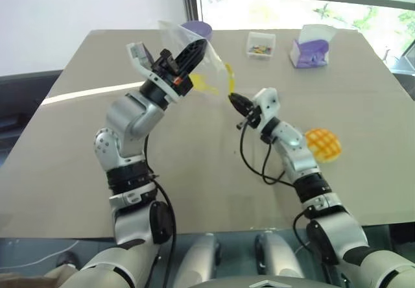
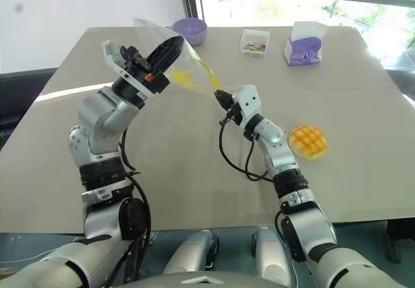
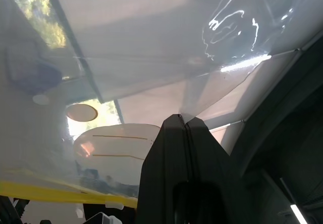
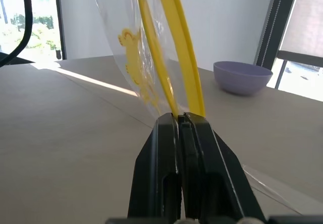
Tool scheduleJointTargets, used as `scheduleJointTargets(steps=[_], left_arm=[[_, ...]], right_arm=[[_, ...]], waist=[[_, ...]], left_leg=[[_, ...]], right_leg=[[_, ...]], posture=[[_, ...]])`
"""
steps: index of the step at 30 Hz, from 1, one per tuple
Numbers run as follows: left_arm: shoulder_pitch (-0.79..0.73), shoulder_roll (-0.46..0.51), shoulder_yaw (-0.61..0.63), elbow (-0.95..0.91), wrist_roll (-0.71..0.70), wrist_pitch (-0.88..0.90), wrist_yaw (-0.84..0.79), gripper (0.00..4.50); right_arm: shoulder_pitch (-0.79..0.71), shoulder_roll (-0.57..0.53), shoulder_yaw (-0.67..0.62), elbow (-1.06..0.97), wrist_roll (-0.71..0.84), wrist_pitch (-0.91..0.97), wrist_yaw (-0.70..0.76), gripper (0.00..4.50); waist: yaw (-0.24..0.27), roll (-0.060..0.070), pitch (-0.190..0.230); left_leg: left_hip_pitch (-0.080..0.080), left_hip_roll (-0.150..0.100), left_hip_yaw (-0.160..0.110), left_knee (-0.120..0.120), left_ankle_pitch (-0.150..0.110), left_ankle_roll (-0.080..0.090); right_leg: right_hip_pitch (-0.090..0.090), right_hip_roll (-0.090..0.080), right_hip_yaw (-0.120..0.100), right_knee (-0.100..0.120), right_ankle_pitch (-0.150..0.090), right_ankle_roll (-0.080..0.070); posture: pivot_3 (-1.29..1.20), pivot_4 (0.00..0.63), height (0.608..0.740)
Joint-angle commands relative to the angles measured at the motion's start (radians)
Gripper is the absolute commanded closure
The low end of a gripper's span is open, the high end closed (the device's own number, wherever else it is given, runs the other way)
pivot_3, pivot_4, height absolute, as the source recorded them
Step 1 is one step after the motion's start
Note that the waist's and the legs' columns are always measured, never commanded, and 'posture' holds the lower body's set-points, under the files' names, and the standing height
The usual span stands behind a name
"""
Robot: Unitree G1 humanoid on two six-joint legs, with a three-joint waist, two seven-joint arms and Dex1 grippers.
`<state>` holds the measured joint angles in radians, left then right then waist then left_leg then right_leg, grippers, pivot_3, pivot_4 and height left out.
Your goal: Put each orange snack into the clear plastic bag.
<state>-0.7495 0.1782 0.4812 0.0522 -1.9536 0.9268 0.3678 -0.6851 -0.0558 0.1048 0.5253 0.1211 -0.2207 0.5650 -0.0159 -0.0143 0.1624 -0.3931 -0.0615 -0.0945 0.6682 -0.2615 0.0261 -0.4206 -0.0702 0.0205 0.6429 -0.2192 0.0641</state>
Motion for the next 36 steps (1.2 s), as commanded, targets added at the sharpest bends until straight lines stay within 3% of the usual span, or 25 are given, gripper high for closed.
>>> scheduleJointTargets(steps=[1, 3, 6, 7, 13, 26, 36], left_arm=[[-0.028, 0.0, 0.008, -0.039, -0.019, -0.001, -0.003, 4.5], [-0.032, 0.001, 0.007, -0.034, -0.019, -0.001, -0.003, 4.5], [-0.034, 0.001, 0.005, -0.027, -0.019, -0.001, -0.003, 4.5], [-0.035, 0.0, 0.003, -0.026, -0.019, -0.002, -0.002, 4.5], [-0.036, -0.011, 0.006, -0.026, -0.019, 0.005, 0.003, 4.5], [-0.034, -0.03, 0.008, -0.043, -0.019, 0.013, 0.012, 4.5], [-0.029, -0.034, 0.013, -0.045, -0.019, 0.016, 0.017, 4.5]], right_arm=[[0.01, -0.013, -0.01, -0.089, 0.046, 0.036, 0.053, 4.12], [0.037, -0.027, -0.003, -0.128, 0.041, 0.047, 0.062, 3.6], [0.092, -0.043, 0.008, -0.196, 0.029, 0.064, 0.059, 2.15], [0.114, -0.049, 0.011, -0.225, 0.034, 0.074, 0.067, 1.89], [0.15, -0.051, 0.006, -0.285, 0.042, 0.093, 0.057, 1.89], [-0.049, -0.004, -0.018, -0.04, 0.007, -0.026, -0.001, 1.89], [0.02, -0.028, -0.019, -0.104, 0.011, -0.02, -0.002, 1.89]], waist=[[0.0, 0.0, 0.0], [0.0, 0.0, 0.0], [0.003, 0.0, 0.0], [0.002, 0.0, 0.0], [0.0, 0.0, 0.0], [0.002, 0.0, 0.0], [0.001, 0.0, 0.0]], left_leg=[[0.0, 0.0, 0.0, 0.0, 0.0, 0.0], [0.0, 0.0, 0.0, 0.0, 0.0, 0.0], [0.0, 0.0, 0.0, 0.0, 0.0, 0.0], [0.0, 0.0, 0.0, 0.0, 0.0, 0.0], [0.0, 0.0, 0.001, 0.0, 0.0, 0.0], [0.0, 0.0, 0.002, 0.0, 0.0, 0.0], [0.0, 0.0, 0.002, 0.0, 0.0, 0.0]], right_leg=[[0.0, 0.0, 0.0, 0.0, 0.0, 0.0], [0.0, 0.0, 0.0, 0.0, 0.0, 0.0], [0.0, 0.0, 0.0, 0.0, 0.0, 0.0], [0.0, 0.0, 0.0, 0.0, 0.0, 0.0], [0.0, 0.0, 0.001, 0.0, 0.0, 0.0], [-0.001, 0.0, 0.001, 0.0, 0.0, 0.0], [-0.001, 0.0, 0.002, 0.0, 0.0, 0.0]], posture=[[0.0, 0.15, 0.74], [0.0, 0.15, 0.74], [0.0, 0.15, 0.74], [0.0, 0.15, 0.74], [0.0, 0.15, 0.74], [0.0, 0.15, 0.74], [0.0, 0.15, 0.74]])
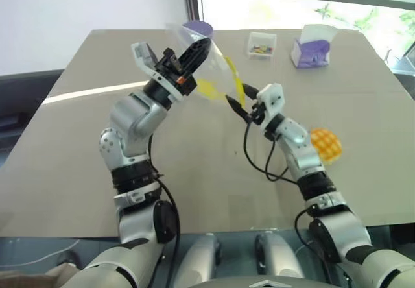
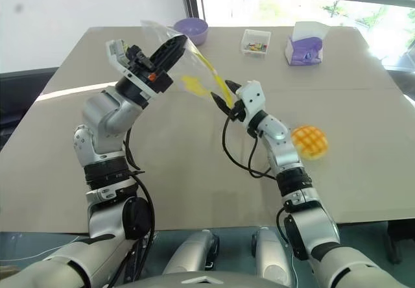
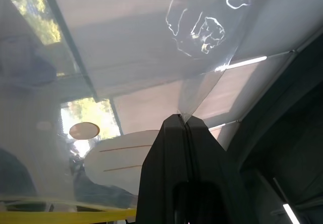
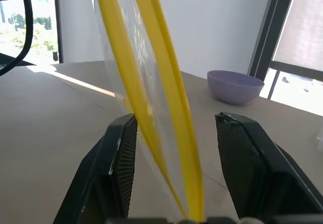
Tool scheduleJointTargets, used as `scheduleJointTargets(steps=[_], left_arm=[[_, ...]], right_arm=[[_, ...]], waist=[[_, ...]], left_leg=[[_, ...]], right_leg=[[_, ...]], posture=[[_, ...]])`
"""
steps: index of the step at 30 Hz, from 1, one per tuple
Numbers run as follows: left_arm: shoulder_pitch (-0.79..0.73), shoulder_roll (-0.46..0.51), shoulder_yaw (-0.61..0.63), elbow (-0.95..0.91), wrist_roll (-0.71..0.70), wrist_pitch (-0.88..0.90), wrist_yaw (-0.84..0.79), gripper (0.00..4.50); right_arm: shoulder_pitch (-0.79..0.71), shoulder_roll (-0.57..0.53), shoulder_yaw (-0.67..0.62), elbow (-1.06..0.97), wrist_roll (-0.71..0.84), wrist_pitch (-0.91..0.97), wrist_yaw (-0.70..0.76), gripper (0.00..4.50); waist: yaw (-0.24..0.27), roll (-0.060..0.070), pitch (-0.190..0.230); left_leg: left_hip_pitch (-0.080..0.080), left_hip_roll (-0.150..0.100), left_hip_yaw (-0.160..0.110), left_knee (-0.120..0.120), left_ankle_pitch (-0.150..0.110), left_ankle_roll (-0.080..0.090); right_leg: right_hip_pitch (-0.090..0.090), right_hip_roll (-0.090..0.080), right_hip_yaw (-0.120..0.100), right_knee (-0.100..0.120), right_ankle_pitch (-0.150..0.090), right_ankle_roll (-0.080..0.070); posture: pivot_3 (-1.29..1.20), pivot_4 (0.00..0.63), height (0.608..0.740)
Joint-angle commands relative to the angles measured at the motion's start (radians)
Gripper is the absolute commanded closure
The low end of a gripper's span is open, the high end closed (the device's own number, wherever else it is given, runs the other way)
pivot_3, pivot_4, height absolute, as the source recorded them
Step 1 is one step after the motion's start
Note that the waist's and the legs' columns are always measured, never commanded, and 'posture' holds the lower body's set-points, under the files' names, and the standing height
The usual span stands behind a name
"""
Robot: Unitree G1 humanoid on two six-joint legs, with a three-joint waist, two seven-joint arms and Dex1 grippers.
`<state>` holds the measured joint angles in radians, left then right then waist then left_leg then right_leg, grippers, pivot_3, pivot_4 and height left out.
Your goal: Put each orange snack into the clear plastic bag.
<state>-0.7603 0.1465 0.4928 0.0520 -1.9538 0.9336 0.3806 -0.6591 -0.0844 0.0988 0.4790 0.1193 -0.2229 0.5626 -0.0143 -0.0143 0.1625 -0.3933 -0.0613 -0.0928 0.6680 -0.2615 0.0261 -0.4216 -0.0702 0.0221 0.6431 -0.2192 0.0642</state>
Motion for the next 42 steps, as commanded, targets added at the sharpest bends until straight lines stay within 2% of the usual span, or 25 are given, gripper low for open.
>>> scheduleJointTargets(steps=[1, 3, 4, 5, 6, 7, 10, 18, 24, 27, 31, 37, 42], left_arm=[[-0.019, -0.005, 0.001, -0.042, -0.018, 0.011, 0.004, 4.5], [-0.024, -0.011, 0.002, -0.037, -0.018, 0.014, 0.005, 4.5], [-0.027, -0.014, 0.004, -0.034, -0.018, 0.016, 0.005, 4.5], [-0.031, -0.015, 0.005, -0.032, -0.018, 0.017, 0.006, 4.5], [-0.033, -0.017, 0.006, -0.031, -0.018, 0.017, 0.006, 4.5], [-0.035, -0.018, 0.007, -0.03, -0.018, 0.019, 0.006, 4.5], [-0.036, -0.022, 0.013, -0.033, -0.018, 0.023, 0.008, 4.5], [-0.032, -0.022, 0.02, -0.039, -0.018, 0.023, 0.015, 4.5], [-0.035, -0.014, 0.028, -0.027, -0.018, 0.022, 0.012, 4.5], [-0.036, -0.01, 0.027, -0.02, -0.018, 0.022, 0.01, 4.5], [-0.037, -0.005, 0.027, -0.009, -0.018, 0.025, 0.007, 4.5], [-0.046, 0.0, 0.029, 0.018, -0.018, 0.047, 0.002, 4.5], [-0.059, -0.008, 0.034, 0.032, -0.018, 0.065, -0.001, 4.5]], right_arm=[[-0.011, 0.005, -0.012, -0.057, 0.015, -0.016, 0.0, 1.89], [-0.023, 0.013, -0.01, -0.047, 0.02, -0.012, 0.004, 1.89], [-0.028, 0.016, -0.009, -0.039, 0.021, -0.011, 0.007, 2.12], [-0.033, 0.018, -0.009, -0.026, 0.023, -0.008, 0.01, 2.53], [-0.037, 0.02, -0.009, -0.016, 0.023, -0.008, 0.014, 2.73], [-0.04, 0.022, -0.009, -0.006, 0.024, -0.009, 0.019, 3.32], [-0.065, 0.036, -0.006, 0.03, 0.019, -0.04, 0.027, 4.45], [-0.092, 0.048, -0.02, 0.07, 0.029, -0.059, 0.036, 4.45], [-0.039, 0.026, -0.027, -0.008, 0.056, -0.02, 0.063, 4.45], [0.017, -0.001, -0.033, -0.084, 0.089, 0.021, 0.094, 3.74], [0.092, -0.029, -0.023, -0.192, 0.1, 0.066, 0.101, 2.12], [0.107, -0.03, -0.022, -0.238, 0.103, 0.081, 0.097, 2.12], [-0.007, 0.007, -0.013, -0.077, 0.031, 0.014, 0.039, 2.12]], waist=[[-0.001, 0.0, 0.0], [-0.002, 0.0, 0.0], [-0.002, 0.0, 0.0], [-0.002, 0.0, 0.0], [-0.002, 0.0, 0.0], [-0.001, 0.0, 0.0], [-0.001, 0.0, 0.0], [-0.001, 0.0, 0.0], [-0.002, 0.0, 0.0], [0.001, 0.0, 0.0], [0.001, 0.0, 0.0], [-0.002, 0.0, 0.0], [-0.002, 0.0, 0.0]], left_leg=[[0.0, 0.0, 0.0, 0.0, 0.0, 0.0], [0.0, 0.0, 0.0, 0.0, 0.0, 0.0], [0.0, 0.0, 0.0, 0.0, 0.0, 0.0], [0.0, 0.0, 0.0, 0.0, 0.0, 0.0], [0.0, 0.0, 0.0, 0.0, 0.0, 0.0], [0.0, 0.0, 0.0, 0.0, 0.0, 0.0], [0.0, 0.0, 0.0, 0.0, 0.0, 0.0], [0.0, 0.0, 0.0, 0.0, 0.0, 0.0], [0.0, 0.0, 0.0, 0.0, 0.0, 0.0], [0.0, 0.0, 0.0, 0.0, 0.0, 0.0], [0.0, 0.0, 0.0, 0.0, 0.0, 0.0], [0.0, 0.0, 0.001, 0.0, 0.0, 0.0], [0.0, 0.0, 0.001, 0.0, 0.0, 0.0]], right_leg=[[0.0, 0.0, 0.0, 0.0, 0.0, 0.0], [0.0, 0.0, 0.0, 0.0, 0.0, 0.0], [0.0, 0.0, 0.0, 0.0, 0.0, 0.0], [0.0, 0.0, 0.0, 0.0, 0.0, 0.0], [0.0, 0.0, 0.0, 0.0, 0.0, 0.0], [0.0, 0.0, 0.0, 0.0, 0.0, 0.0], [0.0, 0.0, 0.0, 0.0, 0.0, 0.0], [0.0, 0.0, 0.0, 0.0, 0.0, 0.0], [0.0, 0.0, 0.0, 0.0, 0.0, 0.0], [0.0, 0.0, 0.0, 0.0, 0.0, 0.0], [0.0, 0.0, 0.0, 0.0, 0.0, 0.0], [-0.001, 0.0, 0.0, 0.001, 0.0, 0.0], [-0.001, 0.0, 0.001, 0.001, 0.0, 0.0]], posture=[[0.0, 0.15, 0.74], [0.0, 0.15, 0.74], [0.0, 0.15, 0.74], [0.0, 0.15, 0.74], [0.0, 0.15, 0.74], [0.0, 0.15, 0.74], [0.0, 0.15, 0.74], [0.0, 0.15, 0.74], [0.0, 0.15, 0.74], [0.0, 0.15, 0.74], [0.0, 0.15, 0.74], [0.0, 0.15, 0.74], [0.0, 0.15, 0.74]])
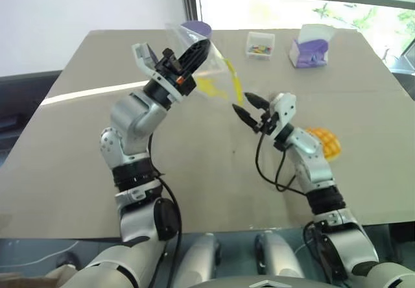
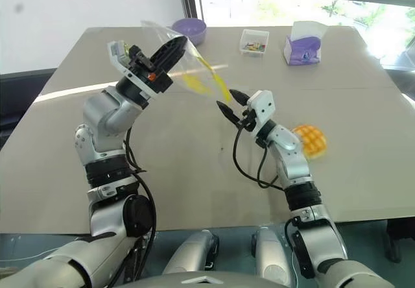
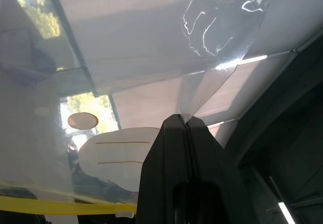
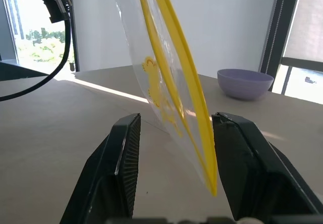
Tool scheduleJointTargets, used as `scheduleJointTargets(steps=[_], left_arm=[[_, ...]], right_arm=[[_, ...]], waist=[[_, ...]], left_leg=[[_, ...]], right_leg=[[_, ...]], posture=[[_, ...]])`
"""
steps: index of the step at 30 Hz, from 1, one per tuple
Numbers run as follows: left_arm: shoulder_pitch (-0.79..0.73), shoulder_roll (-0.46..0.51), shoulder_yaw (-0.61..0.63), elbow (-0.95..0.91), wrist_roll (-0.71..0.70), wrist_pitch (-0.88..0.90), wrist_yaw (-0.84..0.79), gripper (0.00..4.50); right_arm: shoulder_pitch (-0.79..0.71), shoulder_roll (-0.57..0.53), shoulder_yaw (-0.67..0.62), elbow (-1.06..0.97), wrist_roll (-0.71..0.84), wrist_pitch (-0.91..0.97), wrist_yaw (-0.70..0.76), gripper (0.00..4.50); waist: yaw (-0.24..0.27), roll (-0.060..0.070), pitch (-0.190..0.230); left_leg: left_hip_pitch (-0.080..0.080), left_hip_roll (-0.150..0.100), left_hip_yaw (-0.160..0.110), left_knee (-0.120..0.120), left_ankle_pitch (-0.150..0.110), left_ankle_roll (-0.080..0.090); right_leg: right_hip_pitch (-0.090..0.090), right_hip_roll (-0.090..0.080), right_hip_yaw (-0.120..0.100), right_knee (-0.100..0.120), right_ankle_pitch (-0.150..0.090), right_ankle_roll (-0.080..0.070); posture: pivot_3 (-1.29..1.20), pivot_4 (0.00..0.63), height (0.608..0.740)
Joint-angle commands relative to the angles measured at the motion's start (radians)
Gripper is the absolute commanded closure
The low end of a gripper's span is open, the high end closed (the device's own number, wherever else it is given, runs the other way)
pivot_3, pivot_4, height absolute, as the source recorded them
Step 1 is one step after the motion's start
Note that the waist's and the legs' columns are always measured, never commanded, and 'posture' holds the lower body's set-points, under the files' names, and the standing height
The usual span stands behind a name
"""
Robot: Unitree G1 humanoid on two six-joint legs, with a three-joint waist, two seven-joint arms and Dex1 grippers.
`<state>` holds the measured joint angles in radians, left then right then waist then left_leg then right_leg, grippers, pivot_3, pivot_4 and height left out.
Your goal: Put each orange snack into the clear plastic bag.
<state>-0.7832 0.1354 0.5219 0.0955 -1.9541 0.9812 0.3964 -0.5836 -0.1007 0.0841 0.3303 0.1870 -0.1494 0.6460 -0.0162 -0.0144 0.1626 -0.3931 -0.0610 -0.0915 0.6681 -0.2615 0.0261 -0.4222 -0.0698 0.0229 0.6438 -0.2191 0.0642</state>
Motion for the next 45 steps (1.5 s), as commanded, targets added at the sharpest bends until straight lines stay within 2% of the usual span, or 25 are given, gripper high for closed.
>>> scheduleJointTargets(steps=[1, 6, 9, 12, 13, 18, 23, 24, 26, 29, 30, 34, 37, 41, 45], left_arm=[[-0.037, 0.002, 0.006, -0.012, -0.018, 0.021, -0.017, 4.5], [-0.039, 0.0, 0.019, -0.012, -0.018, 0.035, -0.012, 4.5], [-0.039, -0.001, 0.024, -0.015, -0.018, 0.039, -0.007, 4.5], [-0.041, 0.002, 0.028, -0.012, -0.018, 0.04, -0.007, 4.5], [-0.042, 0.003, 0.028, -0.011, -0.018, 0.04, -0.008, 4.5], [-0.033, 0.004, 0.025, -0.007, -0.018, 0.033, -0.014, 4.5], [0.033, 0.099, -0.036, 0.02, 0.032, 0.014, -0.027, 4.5], [0.065, 0.14, -0.059, 0.01, 0.085, 0.039, -0.077, 4.1], [0.11, 0.2, -0.089, 0.001, 0.171, 0.063, -0.148, 3.73], [0.157, 0.326, -0.186, -0.072, 0.361, 0.095, -0.32, 2.37], [0.176, 0.392, -0.249, -0.124, 0.485, 0.073, -0.406, 2.01], [0.248, 0.631, -0.489, -0.272, 0.967, -0.182, -0.755, 2.01], [0.274, 0.765, -0.652, -0.356, 1.313, -0.406, -0.882, 2.01], [0.271, 0.793, -0.763, -0.43, 1.616, -0.554, -0.867, 2.01], [0.287, 0.737, -0.784, -0.476, 1.721, -0.567, -0.875, 2.01]], right_arm=[[-0.101, 0.03, 0.001, 0.101, -0.042, -0.072, -0.048, 2.12], [-0.172, 0.072, -0.002, 0.201, -0.019, -0.125, -0.004, 2.12], [-0.196, 0.091, -0.018, 0.23, 0.019, -0.126, 0.034, 2.82], [-0.206, 0.093, -0.033, 0.241, 0.03, -0.129, 0.041, 4.25], [-0.207, 0.089, -0.034, 0.243, 0.028, -0.128, 0.041, 4.39], [-0.196, 0.051, -0.041, 0.221, -0.003, -0.113, 0.011, 4.39], [-0.19, -0.048, -0.024, 0.176, -0.131, -0.078, -0.091, 4.39], [-0.199, -0.091, -0.007, 0.172, -0.194, -0.067, -0.123, 4.5], [-0.218, -0.155, 0.016, 0.176, -0.289, -0.053, -0.175, 4.5], [-0.244, -0.214, 0.051, 0.189, -0.384, -0.04, -0.228, 4.5], [-0.252, -0.23, 0.066, 0.194, -0.417, -0.035, -0.243, 4.5], [-0.277, -0.261, 0.129, 0.222, -0.538, -0.043, -0.311, 4.5], [-0.267, -0.239, 0.195, 0.206, -0.664, 0.008, -0.419, 4.5], [-0.231, -0.153, 0.267, 0.18, -0.722, 0.092, -0.427, 4.5], [-0.224, -0.11, 0.303, 0.157, -0.757, 0.176, -0.41, 4.5]], waist=[[0.0, 0.0, 0.0], [0.001, 0.0, 0.0], [0.0, 0.0, 0.0], [0.0, 0.0, 0.0], [0.0, 0.0, 0.0], [0.001, 0.0, 0.0], [-0.001, 0.0, 0.0], [-0.001, 0.0, 0.0], [-0.002, 0.0, 0.0], [-0.004, 0.001, 0.001], [-0.005, 0.0, 0.001], [-0.021, 0.001, 0.001], [-0.025, 0.002, 0.002], [-0.024, 0.002, 0.002], [-0.025, 0.002, 0.002]], left_leg=[[0.0, 0.0, 0.0, 0.0, 0.0, 0.0], [0.0, 0.0, 0.0, 0.0, 0.0, 0.0], [-0.001, 0.0, 0.0, 0.0, 0.0, 0.0], [0.0, 0.0, 0.0, 0.0, 0.0, 0.0], [0.0, 0.0, 0.0, 0.0, 0.0, 0.0], [-0.001, 0.0, 0.0, 0.0, 0.0, 0.0], [-0.001, 0.0, 0.0, 0.0, 0.0, 0.0], [0.0, 0.0, 0.0, -0.001, 0.0, 0.0], [-0.001, 0.0, 0.002, -0.001, 0.0, 0.0], [-0.002, -0.002, 0.004, -0.002, 0.0, 0.0], [-0.003, -0.002, 0.004, -0.002, 0.0, 0.0], [-0.004, -0.001, 0.007, -0.005, 0.0, -0.001], [-0.003, -0.001, 0.009, -0.009, 0.001, -0.001], [-0.003, 0.001, 0.009, -0.014, 0.001, -0.002], [-0.007, 0.002, 0.012, -0.015, 0.001, -0.001]], right_leg=[[0.0, 0.0, 0.0, 0.0, 0.0, 0.0], [0.0, 0.0, 0.0, -0.001, 0.0, 0.0], [0.0, 0.0, 0.0, -0.001, 0.0, 0.0], [0.0, 0.0, 0.0, -0.001, 0.0, 0.0], [0.0, 0.0, 0.0, -0.001, 0.0, 0.0], [0.0, 0.0, 0.0, -0.001, 0.0, 0.0], [-0.001, 0.0, 0.0, 0.0, 0.0, 0.0], [-0.001, 0.0, 0.001, 0.0, 0.0, 0.0], [-0.003, 0.0, 0.003, 0.001, 0.0, 0.0], [-0.006, 0.001, 0.004, 0.002, 0.0, 0.0], [-0.007, 0.001, 0.004, 0.003, 0.0, 0.0], [-0.009, 0.001, 0.006, 0.002, 0.0, 0.0], [-0.01, 0.001, 0.009, 0.0, 0.0, 0.0], [-0.013, 0.001, 0.01, -0.002, 0.0, -0.001], [-0.018, 0.001, 0.013, -0.001, 0.0, -0.001]], posture=[[0.0, 0.15, 0.74], [0.0, 0.15, 0.74], [0.0, 0.15, 0.74], [0.0, 0.15, 0.74], [0.0, 0.15, 0.74], [0.0, 0.15, 0.74], [0.0, 0.15, 0.74], [0.0, 0.15, 0.74], [0.0, 0.15, 0.74], [0.0, 0.15, 0.74], [0.0, 0.15, 0.74], [0.0, 0.15, 0.74], [0.0, 0.15, 0.74], [0.0, 0.15, 0.74], [0.0, 0.15, 0.74]])
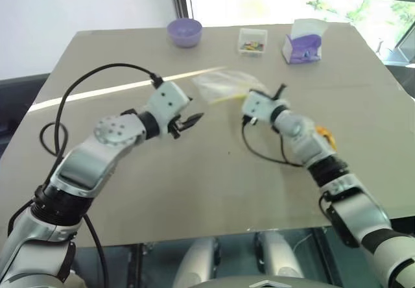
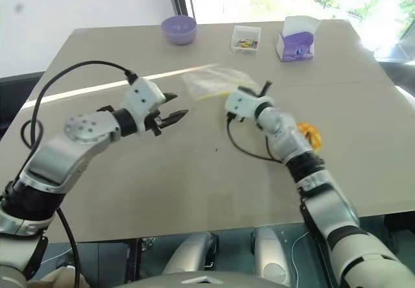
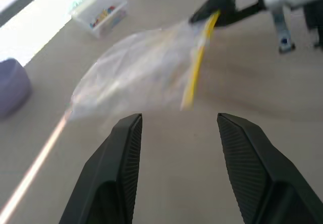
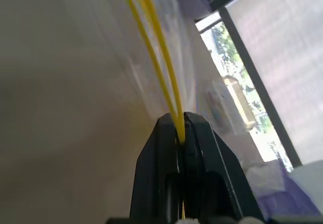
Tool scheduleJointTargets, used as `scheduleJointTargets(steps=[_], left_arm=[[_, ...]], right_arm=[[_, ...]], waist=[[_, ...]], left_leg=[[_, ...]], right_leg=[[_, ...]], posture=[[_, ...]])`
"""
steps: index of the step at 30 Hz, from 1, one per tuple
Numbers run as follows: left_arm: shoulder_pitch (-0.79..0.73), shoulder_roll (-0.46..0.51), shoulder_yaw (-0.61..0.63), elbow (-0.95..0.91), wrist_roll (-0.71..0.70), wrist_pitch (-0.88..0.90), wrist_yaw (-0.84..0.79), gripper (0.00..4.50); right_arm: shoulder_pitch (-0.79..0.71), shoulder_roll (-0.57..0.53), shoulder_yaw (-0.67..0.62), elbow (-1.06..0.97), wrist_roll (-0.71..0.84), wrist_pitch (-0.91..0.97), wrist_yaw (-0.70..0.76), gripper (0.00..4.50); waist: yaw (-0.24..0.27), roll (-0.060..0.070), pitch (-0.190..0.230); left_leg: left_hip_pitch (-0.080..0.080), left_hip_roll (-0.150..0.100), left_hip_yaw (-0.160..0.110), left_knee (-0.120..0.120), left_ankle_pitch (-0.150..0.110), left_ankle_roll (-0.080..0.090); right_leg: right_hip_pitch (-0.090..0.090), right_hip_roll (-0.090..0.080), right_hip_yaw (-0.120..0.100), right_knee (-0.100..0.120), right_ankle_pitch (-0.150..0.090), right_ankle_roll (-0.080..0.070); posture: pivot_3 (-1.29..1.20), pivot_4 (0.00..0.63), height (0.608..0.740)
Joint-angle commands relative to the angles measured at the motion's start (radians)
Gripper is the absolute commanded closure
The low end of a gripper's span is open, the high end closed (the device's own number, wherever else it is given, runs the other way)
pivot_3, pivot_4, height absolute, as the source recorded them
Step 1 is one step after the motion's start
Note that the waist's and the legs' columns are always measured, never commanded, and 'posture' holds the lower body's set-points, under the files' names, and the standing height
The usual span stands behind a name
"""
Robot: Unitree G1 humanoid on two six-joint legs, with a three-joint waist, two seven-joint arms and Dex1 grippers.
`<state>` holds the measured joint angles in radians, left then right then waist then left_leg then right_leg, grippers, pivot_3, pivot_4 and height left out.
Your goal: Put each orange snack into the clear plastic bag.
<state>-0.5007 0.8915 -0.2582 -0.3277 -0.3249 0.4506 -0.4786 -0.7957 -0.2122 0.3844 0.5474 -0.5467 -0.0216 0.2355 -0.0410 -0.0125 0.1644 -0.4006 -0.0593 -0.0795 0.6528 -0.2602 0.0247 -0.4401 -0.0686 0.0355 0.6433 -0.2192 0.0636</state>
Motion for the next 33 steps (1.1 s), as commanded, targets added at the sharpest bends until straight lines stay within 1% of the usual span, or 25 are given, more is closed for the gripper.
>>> scheduleJointTargets(steps=[1, 5, 10, 18, 24, 25, 26, 29, 31, 33], left_arm=[[0.002, -0.03, -0.015, -0.047, 0.138, -0.044, 0.01, 2.01], [-0.012, -0.069, -0.063, -0.029, 0.292, -0.055, 0.021, 2.01], [-0.005, -0.114, -0.093, -0.03, 0.433, 0.018, 0.032, 2.01], [0.028, -0.205, -0.09, -0.029, 0.545, 0.109, 0.044, 2.01], [0.026, -0.246, -0.076, -0.028, 0.589, 0.123, 0.037, 2.01], [0.025, -0.25, -0.075, -0.025, 0.595, 0.122, 0.035, 2.51], [0.024, -0.254, -0.075, -0.023, 0.603, 0.12, 0.036, 2.68], [0.02, -0.265, -0.075, -0.016, 0.613, 0.112, 0.028, 3.85], [0.02, -0.27, -0.074, -0.013, 0.62, 0.107, 0.025, 4.3], [0.018, -0.274, -0.075, -0.006, 0.626, 0.1, 0.024, 4.3]], right_arm=[[-0.014, 0.01, 0.007, -0.065, -0.026, 0.063, -0.001, 4.5], [-0.013, 0.034, 0.015, -0.091, -0.033, 0.108, -0.003, 4.5], [0.006, 0.061, 0.013, -0.133, -0.025, 0.146, -0.004, 4.5], [0.031, 0.065, 0.018, -0.194, -0.027, 0.174, 0.004, 4.5], [0.036, 0.067, 0.03, -0.207, -0.033, 0.177, 0.005, 4.5], [0.036, 0.067, 0.031, -0.207, -0.033, 0.177, 0.005, 4.5], [0.035, 0.066, 0.032, -0.206, -0.033, 0.176, 0.005, 4.5], [0.033, 0.063, 0.032, -0.204, -0.033, 0.174, 0.005, 4.5], [0.034, 0.061, 0.034, -0.206, -0.035, 0.173, 0.006, 4.5], [0.034, 0.055, 0.039, -0.205, -0.039, 0.164, 0.008, 4.5]], waist=[[0.001, 0.0, 0.0], [0.001, 0.0, 0.0], [-0.003, 0.0, 0.0], [-0.001, 0.0, 0.0], [-0.003, 0.0, 0.0], [-0.002, 0.0, 0.0], [-0.002, 0.0, 0.0], [-0.002, 0.0, 0.0], [-0.002, 0.0, 0.0], [-0.002, 0.0, 0.0]], left_leg=[[0.0, 0.0, 0.0, 0.0, 0.0, 0.0], [0.001, -0.001, 0.0, 0.001, 0.0, 0.0], [0.002, 0.0, 0.0, 0.001, 0.0, 0.0], [0.002, 0.001, 0.0, 0.002, 0.0, 0.0], [0.002, 0.001, 0.001, 0.004, 0.0, 0.0], [0.002, 0.001, 0.001, 0.004, 0.0, 0.0], [0.002, 0.001, 0.001, 0.004, 0.0, 0.0], [0.002, 0.001, 0.001, 0.005, 0.0, 0.0], [0.002, 0.001, 0.001, 0.005, 0.0, 0.0], [0.002, 0.001, 0.001, 0.006, 0.0, 0.0]], right_leg=[[0.0, 0.0, 0.0, 0.0, 0.0, 0.0], [0.001, 0.0, 0.0, 0.001, 0.0, 0.0], [0.0, 0.002, 0.0, 0.003, 0.0, 0.0], [0.0, 0.002, 0.001, 0.004, 0.0, 0.0], [0.0, 0.002, 0.001, 0.006, 0.0, 0.0], [0.0, 0.002, 0.001, 0.007, 0.0, 0.0], [0.0, 0.002, 0.001, 0.007, 0.0, 0.0], [0.0, 0.002, 0.001, 0.008, 0.0, 0.0], [0.0, 0.002, 0.001, 0.008, 0.0, 0.0], [0.0, 0.002, 0.001, 0.009, 0.0, 0.0]], posture=[[0.0, 0.15, 0.74], [0.0, 0.15, 0.74], [0.0, 0.15, 0.74], [0.0, 0.15, 0.74], [0.0, 0.15, 0.74], [0.0, 0.15, 0.74], [0.0, 0.15, 0.74], [0.0, 0.15, 0.74], [0.0, 0.15, 0.74], [0.0, 0.15, 0.74]])
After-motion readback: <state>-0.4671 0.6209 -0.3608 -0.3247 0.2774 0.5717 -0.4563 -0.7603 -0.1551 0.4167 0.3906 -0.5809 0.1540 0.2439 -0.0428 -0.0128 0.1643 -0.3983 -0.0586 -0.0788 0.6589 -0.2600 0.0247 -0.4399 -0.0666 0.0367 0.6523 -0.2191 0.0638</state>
